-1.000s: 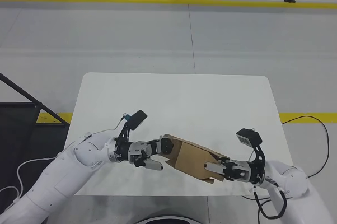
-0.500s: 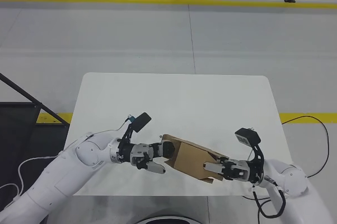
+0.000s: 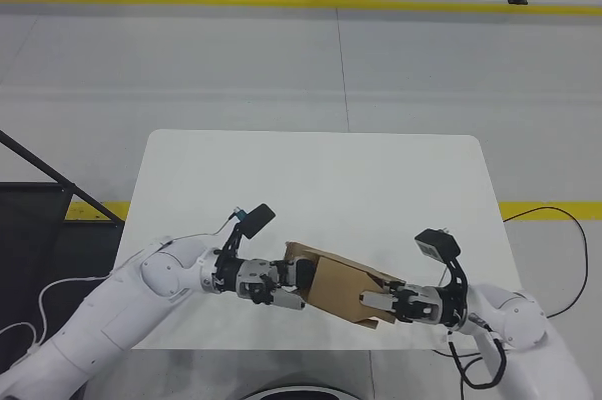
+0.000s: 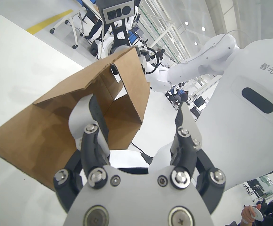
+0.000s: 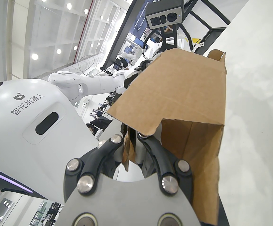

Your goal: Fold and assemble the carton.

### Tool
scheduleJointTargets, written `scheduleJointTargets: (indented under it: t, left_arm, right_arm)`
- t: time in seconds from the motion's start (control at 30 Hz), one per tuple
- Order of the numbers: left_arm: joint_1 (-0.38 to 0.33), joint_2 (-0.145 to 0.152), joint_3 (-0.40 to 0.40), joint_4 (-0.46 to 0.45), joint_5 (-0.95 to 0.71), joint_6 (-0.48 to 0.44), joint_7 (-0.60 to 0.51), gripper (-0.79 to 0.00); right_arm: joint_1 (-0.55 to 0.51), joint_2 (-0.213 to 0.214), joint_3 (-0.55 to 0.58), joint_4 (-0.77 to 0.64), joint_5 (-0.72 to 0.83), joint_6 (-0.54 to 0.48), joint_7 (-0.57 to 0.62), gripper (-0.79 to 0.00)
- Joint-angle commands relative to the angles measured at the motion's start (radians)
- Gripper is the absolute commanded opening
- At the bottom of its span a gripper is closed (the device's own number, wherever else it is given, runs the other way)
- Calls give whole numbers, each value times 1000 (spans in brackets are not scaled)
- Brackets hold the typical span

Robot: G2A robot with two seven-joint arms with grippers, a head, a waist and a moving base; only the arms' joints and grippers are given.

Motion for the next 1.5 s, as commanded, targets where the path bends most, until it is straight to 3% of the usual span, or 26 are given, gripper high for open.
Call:
scheduleJointTargets:
  t: [0.0,0.37,0.83,0.97,1.13,1.23,1.37,1.43,1.47]
  left_arm:
    - [-7,-1,10,5,-3,-1,1,-203]
    - [-39,-8,49,36,-8,-8,8,-413]
    - [-64,-13,85,47,2,-26,26,-508]
    - [-69,-13,94,51,3,-31,31,-563]
    - [-74,-14,103,55,1,-39,40,-693]
    - [-77,-15,109,50,-3,-42,42,-717]
    - [-78,-15,111,50,-13,-42,42,-785]
    - [-77,-15,110,50,-17,-42,42,-785]
    - [-76,-15,108,51,-18,-42,42,-785]
  right_arm:
    - [1,0,-4,0,-4,-1,1,-785]
    - [9,2,-16,-1,-24,-5,1,-785]
    - [15,4,-26,-2,-38,-6,-8,-785]
    - [15,5,-26,-3,-41,-6,-11,-785]
    - [13,6,-25,-5,-46,-8,-15,-785]
    - [11,7,-25,-8,-50,-5,-18,-782]
    - [10,8,-27,-13,-50,-2,-22,-456]
    - [10,9,-26,-16,-49,-2,-25,-34]
    - [9,9,-24,-16,-50,-2,-27,0]
